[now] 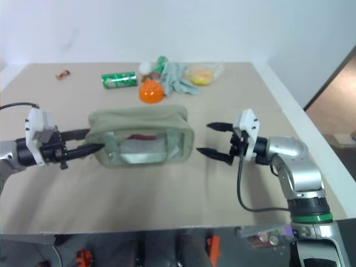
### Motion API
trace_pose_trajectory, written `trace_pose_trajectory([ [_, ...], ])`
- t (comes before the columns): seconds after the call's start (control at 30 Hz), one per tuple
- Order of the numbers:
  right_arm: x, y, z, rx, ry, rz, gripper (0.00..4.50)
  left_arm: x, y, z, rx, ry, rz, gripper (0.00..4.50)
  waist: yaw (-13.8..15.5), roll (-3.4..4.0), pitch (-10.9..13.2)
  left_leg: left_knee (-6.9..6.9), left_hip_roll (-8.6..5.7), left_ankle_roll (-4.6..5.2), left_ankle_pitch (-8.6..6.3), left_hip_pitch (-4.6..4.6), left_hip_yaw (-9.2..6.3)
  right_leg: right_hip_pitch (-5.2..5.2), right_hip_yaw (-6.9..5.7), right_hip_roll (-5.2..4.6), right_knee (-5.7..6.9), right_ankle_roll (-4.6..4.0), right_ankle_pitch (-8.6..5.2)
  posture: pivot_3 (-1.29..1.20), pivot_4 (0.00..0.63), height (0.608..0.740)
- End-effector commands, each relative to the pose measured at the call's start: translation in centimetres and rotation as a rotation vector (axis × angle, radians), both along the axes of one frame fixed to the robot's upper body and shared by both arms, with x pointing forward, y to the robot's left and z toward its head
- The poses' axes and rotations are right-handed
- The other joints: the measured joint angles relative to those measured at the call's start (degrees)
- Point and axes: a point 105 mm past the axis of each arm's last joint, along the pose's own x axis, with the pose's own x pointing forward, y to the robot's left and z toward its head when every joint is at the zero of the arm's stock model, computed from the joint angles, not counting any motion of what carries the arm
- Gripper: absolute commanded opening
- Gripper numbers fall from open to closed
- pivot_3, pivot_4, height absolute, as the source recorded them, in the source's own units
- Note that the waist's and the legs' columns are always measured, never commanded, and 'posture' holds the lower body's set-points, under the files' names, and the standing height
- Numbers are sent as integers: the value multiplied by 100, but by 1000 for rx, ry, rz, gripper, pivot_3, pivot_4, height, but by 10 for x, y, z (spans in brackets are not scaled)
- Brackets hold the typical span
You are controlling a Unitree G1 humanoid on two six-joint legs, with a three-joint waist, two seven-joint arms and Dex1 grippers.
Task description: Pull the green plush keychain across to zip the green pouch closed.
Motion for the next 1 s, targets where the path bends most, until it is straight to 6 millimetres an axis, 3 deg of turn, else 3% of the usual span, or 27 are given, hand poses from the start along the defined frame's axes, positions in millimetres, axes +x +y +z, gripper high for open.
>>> trace_pose_trajectory([
  [0.03,-12,18,30,67,-73,60,4500,-11,6,27,-37,-65,46,3755,-6,0,0,0,2,0,0,0,-1,0,0,1,0,0,0,0,150,740],
  [0.2,-20,45,45,117,-62,101,4500,-21,10,31,-105,-60,129,3755,-6,1,0,0,6,-2,0,4,-3,1,-1,1,4,0,0,0,150,740],
  [0.3,-20,52,48,141,-46,101,4500,-25,12,28,-124,-55,168,3755,1,0,0,1,9,-2,0,5,-3,3,0,-2,5,1,1,0,150,740],
  [0.43,-8,61,38,124,-47,88,4500,-23,20,30,-162,-103,275,3755,5,-3,-2,2,3,-2,0,5,-3,3,2,-13,4,1,1,0,150,740],
  [0.47,-4,63,35,118,-52,78,3969,-22,21,31,-161,-123,299,3792,6,-4,-3,5,2,-2,0,3,-3,3,1,-12,4,1,1,0,150,740],
  [0.67,8,61,26,56,-110,71,1939,-18,36,41,-208,-202,424,3792,11,-4,-3,6,-6,-2,0,0,-1,2,2,-13,4,2,2,0,150,740],
  [0.83,11,58,28,64,-137,74,235,-20,57,35,-248,-225,567,3792,5,-5,-3,4,-3,-2,0,2,-2,2,4,-8,3,2,1,0,150,740],
  [0.93,11,57,32,65,-157,80,73,-21,76,23,-273,-200,674,3792,3,-4,-3,3,0,-2,0,5,-2,2,5,-6,4,-1,2,0,150,740],
  [1.0,10,57,34,63,-172,88,73,-24,78,13,-297,-157,689,3792,6,-5,-3,3,1,-2,0,4,-1,2,2,-4,5,-1,2,0,150,740],
])
